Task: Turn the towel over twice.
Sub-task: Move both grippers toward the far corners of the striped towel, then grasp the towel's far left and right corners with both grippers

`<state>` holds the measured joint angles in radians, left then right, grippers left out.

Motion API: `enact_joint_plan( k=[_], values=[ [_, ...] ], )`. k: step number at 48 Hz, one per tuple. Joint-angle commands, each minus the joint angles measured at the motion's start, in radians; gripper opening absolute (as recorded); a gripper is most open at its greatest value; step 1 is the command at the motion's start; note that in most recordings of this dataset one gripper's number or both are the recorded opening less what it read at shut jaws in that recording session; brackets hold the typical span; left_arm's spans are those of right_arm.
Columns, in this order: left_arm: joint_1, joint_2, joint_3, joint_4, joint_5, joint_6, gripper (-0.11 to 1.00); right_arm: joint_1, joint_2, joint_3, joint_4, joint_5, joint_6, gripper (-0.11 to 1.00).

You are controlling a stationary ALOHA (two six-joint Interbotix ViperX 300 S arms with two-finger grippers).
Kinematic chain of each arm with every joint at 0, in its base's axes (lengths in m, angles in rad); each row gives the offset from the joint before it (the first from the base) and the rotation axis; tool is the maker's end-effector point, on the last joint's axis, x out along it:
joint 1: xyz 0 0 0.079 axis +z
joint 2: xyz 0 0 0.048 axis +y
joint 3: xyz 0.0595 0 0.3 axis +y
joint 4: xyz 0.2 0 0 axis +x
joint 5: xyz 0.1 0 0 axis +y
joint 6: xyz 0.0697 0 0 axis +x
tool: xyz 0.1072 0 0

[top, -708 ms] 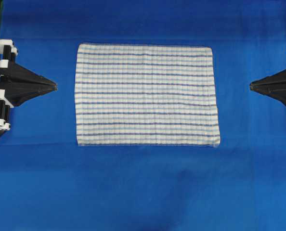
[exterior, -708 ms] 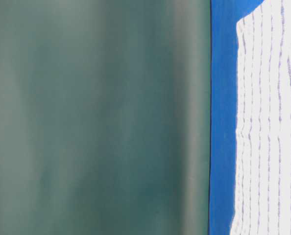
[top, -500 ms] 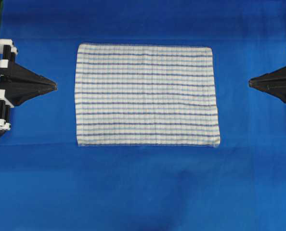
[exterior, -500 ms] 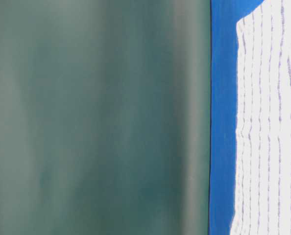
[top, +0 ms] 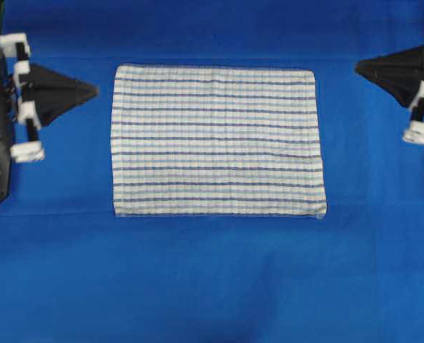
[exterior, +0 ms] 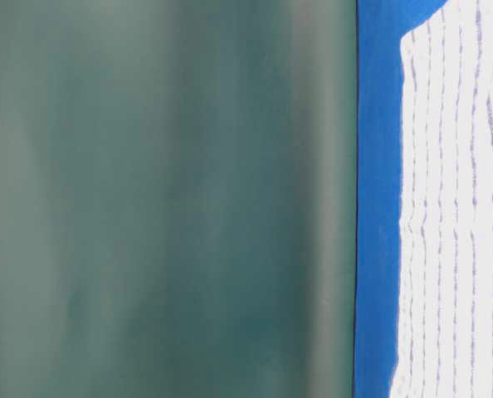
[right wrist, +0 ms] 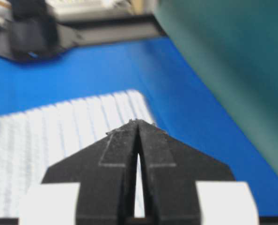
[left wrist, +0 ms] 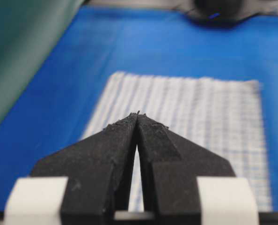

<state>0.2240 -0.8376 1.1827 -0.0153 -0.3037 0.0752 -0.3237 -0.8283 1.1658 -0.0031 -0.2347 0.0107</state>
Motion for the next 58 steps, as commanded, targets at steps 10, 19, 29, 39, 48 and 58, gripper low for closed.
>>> enact_joint_plan(
  k=[10, 19, 29, 39, 48, 58],
  values=[
    [0.135, 0.179, -0.014, 0.000, -0.052, 0.003, 0.55, -0.118, 0.202, -0.028, 0.002, -0.006, 0.002, 0.29],
    [0.210, 0.339, -0.020, 0.000, -0.100, 0.005, 0.90, -0.179, 0.376, -0.064, -0.002, -0.008, -0.005, 0.63],
    [0.265, 0.528, -0.020, 0.000, -0.209, 0.006, 0.89, -0.216, 0.565, -0.101, -0.002, -0.025, -0.008, 0.59],
    [0.322, 0.687, -0.029, 0.000, -0.265, 0.006, 0.89, -0.221, 0.723, -0.146, -0.002, -0.054, -0.008, 0.59],
    [0.377, 0.781, -0.041, 0.000, -0.291, 0.008, 0.89, -0.253, 0.825, -0.176, -0.002, -0.091, -0.008, 0.59],
    [0.402, 0.861, -0.066, 0.000, -0.327, 0.008, 0.89, -0.278, 0.884, -0.189, -0.002, -0.098, -0.014, 0.59]
  ],
)
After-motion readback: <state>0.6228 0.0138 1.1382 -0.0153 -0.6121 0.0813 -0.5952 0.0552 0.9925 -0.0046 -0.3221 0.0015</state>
